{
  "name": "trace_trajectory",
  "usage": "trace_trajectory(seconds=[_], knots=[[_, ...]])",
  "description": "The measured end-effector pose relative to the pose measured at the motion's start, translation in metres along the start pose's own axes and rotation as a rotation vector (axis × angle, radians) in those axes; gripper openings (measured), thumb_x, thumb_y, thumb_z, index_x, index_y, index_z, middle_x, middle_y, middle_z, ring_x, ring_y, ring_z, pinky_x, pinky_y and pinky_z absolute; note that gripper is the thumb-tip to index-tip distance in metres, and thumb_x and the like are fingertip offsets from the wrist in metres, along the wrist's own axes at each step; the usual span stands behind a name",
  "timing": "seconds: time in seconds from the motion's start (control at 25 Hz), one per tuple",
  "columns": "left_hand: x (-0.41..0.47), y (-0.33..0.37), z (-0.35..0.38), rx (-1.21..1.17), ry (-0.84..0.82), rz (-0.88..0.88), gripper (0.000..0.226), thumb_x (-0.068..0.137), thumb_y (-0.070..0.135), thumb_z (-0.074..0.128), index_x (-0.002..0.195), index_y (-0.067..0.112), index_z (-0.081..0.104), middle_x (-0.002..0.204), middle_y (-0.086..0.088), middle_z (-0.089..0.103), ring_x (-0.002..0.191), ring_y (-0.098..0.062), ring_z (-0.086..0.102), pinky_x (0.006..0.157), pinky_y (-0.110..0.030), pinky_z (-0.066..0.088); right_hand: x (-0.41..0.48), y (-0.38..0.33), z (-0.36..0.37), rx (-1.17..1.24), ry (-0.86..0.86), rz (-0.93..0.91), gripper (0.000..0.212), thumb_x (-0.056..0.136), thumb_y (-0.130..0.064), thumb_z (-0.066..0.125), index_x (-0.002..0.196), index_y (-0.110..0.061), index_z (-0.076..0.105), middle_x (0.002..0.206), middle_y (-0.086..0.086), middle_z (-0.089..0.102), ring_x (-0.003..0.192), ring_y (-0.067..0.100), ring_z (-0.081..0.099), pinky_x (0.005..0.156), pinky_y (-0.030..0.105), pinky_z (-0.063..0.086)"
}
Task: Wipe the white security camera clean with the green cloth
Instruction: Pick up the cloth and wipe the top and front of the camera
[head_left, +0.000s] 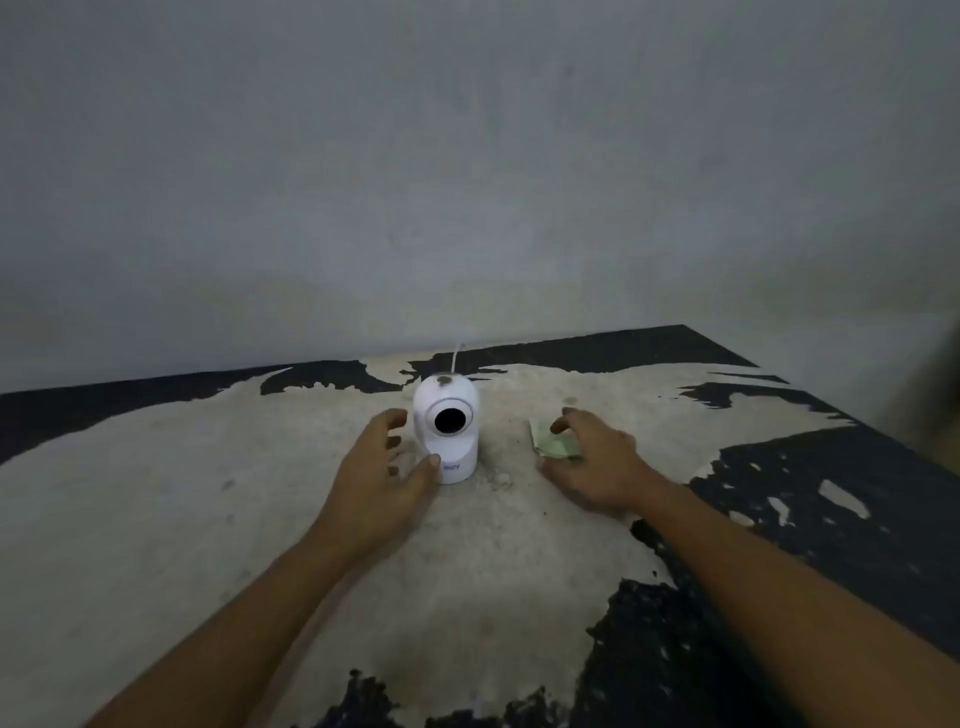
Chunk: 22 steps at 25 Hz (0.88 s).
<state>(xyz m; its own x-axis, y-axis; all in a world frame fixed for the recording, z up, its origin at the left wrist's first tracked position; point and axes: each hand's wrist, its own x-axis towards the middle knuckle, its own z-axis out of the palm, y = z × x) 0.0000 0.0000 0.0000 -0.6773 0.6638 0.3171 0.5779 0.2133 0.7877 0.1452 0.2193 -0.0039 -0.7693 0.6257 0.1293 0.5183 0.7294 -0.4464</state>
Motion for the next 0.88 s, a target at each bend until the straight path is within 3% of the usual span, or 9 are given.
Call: trace_trajectory(seconds=[0.16,0.24,0.56,0.72,0.88], knots=[[0.011,-0.010,0.008,-0.083,0.014,-0.044,0.066,0.080,0.040,0.066,0.134,0.026,0.031,0.139,0.000,0.044,0.114,-0.013,0.047,0.086,-0.028,0.043,0.018,0.007,0.007,-0.132,-0.057,-0.055,0.038,0.087,-0.055,0.051,0.118,-0.034,0.047,0.136,-0.002,0.048,0.135,0.019,0.033,0.114,0.047,0.011],[0.014,-0.015,0.012,-0.079,0.013,-0.029,0.062,0.082,0.037,0.065,0.133,0.027,0.032,0.138,0.003,0.044,0.115,-0.013,0.048,0.088,-0.028,0.043,0.025,0.012,0.008,-0.154,-0.036,-0.074,0.031,0.089,-0.053,0.048,0.115,-0.036,0.051,0.130,-0.007,0.053,0.132,0.015,0.038,0.113,0.047,0.009],[0.015,-0.019,0.015,-0.115,-0.018,0.052,0.059,0.084,0.027,0.063,0.134,0.029,0.030,0.126,0.020,0.041,0.114,-0.005,0.043,0.091,-0.025,0.042,0.032,0.014,0.016,-0.160,0.151,-0.242,0.017,0.094,-0.033,0.054,0.106,-0.031,0.065,0.108,-0.008,0.064,0.105,0.012,0.055,0.102,0.041,0.026],[0.016,-0.020,0.013,-0.128,-0.022,0.047,0.057,0.084,0.027,0.063,0.132,0.032,0.031,0.124,0.020,0.043,0.111,-0.003,0.046,0.089,-0.024,0.043,0.032,-0.006,0.012,0.094,0.244,-0.314,0.016,0.093,-0.022,0.059,0.106,-0.021,0.067,0.100,-0.003,0.067,0.091,0.012,0.062,0.085,0.030,0.052],[0.019,-0.021,0.013,-0.112,-0.009,0.053,0.053,0.085,0.029,0.060,0.127,0.040,0.031,0.117,0.027,0.042,0.100,0.008,0.047,0.082,-0.012,0.039,0.021,-0.047,0.000,0.416,0.346,-0.336,0.024,0.094,-0.016,0.057,0.115,-0.028,0.062,0.103,-0.018,0.063,0.092,0.006,0.064,0.079,0.014,0.052]])
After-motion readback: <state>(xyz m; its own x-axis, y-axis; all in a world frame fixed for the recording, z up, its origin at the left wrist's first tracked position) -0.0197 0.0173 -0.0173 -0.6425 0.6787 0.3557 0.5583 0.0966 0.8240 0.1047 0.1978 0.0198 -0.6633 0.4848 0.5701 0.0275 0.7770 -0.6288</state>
